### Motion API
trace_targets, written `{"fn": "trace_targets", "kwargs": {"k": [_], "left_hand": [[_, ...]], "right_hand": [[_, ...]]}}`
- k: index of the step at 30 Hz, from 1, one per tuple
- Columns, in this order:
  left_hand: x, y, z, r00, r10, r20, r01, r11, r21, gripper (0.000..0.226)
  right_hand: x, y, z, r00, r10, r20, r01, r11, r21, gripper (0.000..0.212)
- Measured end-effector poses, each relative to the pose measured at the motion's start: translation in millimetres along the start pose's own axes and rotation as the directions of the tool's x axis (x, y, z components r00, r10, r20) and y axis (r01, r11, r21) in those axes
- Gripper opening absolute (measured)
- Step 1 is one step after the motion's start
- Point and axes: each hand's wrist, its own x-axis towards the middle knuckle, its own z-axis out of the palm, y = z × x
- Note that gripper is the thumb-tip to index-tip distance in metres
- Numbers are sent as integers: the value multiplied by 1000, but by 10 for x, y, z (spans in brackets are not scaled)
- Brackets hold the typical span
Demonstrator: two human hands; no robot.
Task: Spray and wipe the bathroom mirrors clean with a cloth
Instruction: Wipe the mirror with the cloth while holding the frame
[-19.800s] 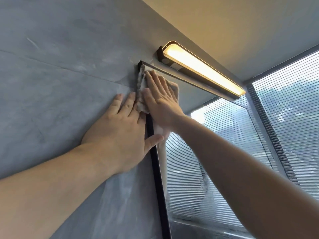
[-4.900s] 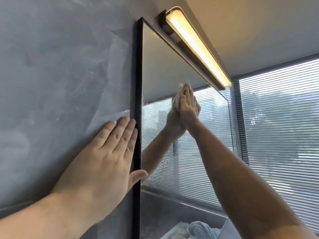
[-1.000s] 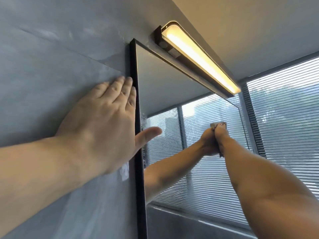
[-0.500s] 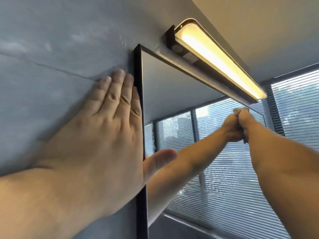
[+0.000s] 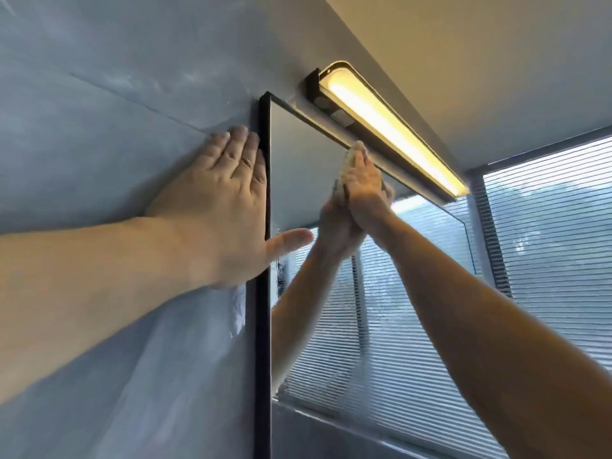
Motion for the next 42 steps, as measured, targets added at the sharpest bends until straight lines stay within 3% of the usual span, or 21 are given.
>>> {"fn": "trace_targets", "kwargs": {"k": [2, 7, 10, 12, 14, 16, 18, 21, 26, 28, 30, 32, 34, 36, 38, 40, 42], "left_hand": [[-158, 39, -390, 980, 9, 197, -28, 995, 94, 132], [-180, -45, -537, 962, 113, 248, -154, 976, 151, 124], [-289, -177, -544, 931, 249, 265, -301, 936, 181, 121], [-343, -210, -529, 919, 289, 268, -345, 919, 190, 122], [-341, -197, -509, 919, 297, 259, -350, 917, 190, 126], [-315, -178, -513, 923, 296, 245, -342, 924, 169, 131], [-303, -165, -542, 918, 303, 256, -349, 924, 158, 133], [-298, -158, -562, 906, 310, 287, -364, 918, 159, 130], [-308, -145, -587, 910, 286, 301, -340, 929, 145, 128], [-315, -152, -600, 906, 279, 318, -336, 931, 142, 132], [-318, -156, -609, 901, 286, 325, -341, 931, 127, 134], [-302, -158, -613, 902, 292, 319, -346, 930, 126, 137], [-295, -162, -604, 900, 294, 323, -349, 929, 127, 140], [-290, -166, -588, 899, 295, 323, -356, 923, 147, 144], [-282, -157, -590, 897, 300, 326, -366, 916, 164, 147], [-283, -151, -603, 891, 304, 336, -375, 911, 170, 151], [-281, -152, -618, 887, 304, 348, -379, 910, 169, 153]], "right_hand": [[-220, -300, 102, 983, -176, 60, 180, 981, -73, 60], [-558, -481, 134, 951, -278, 137, 292, 952, -93, 59], [-592, -283, 156, 986, -167, 1, 166, 986, -31, 58], [-555, -97, 155, 997, -12, -81, 12, 1000, 1, 55], [-513, 39, 93, 982, 176, -72, -175, 984, 23, 54], [-511, -40, 59, 969, 247, -28, -246, 969, 25, 55], [-565, -350, 103, 992, 124, 8, -124, 992, 31, 57], [-700, -897, 223, 977, -193, 90, 198, 979, -53, 64], [-731, -909, 170, 947, -303, 110, 310, 950, -46, 59], [-654, -624, 168, 974, -215, 77, 221, 972, -79, 66], [-625, -231, 146, 1000, -11, 1, 11, 998, -61, 67], [-681, 126, 102, 983, 176, -43, -177, 984, -21, 65], [-809, 230, 124, 968, 247, -50, -248, 968, -23, 62], [-971, 18, 173, 986, 158, -54, -159, 987, -29, 64], [-1152, -353, 194, 999, -40, 29, 41, 997, -57, 65], [-1336, -683, 207, 969, -195, 151, 211, 973, -96, 56], [-1439, -829, 184, 942, -271, 199, 291, 953, -79, 50]]}}
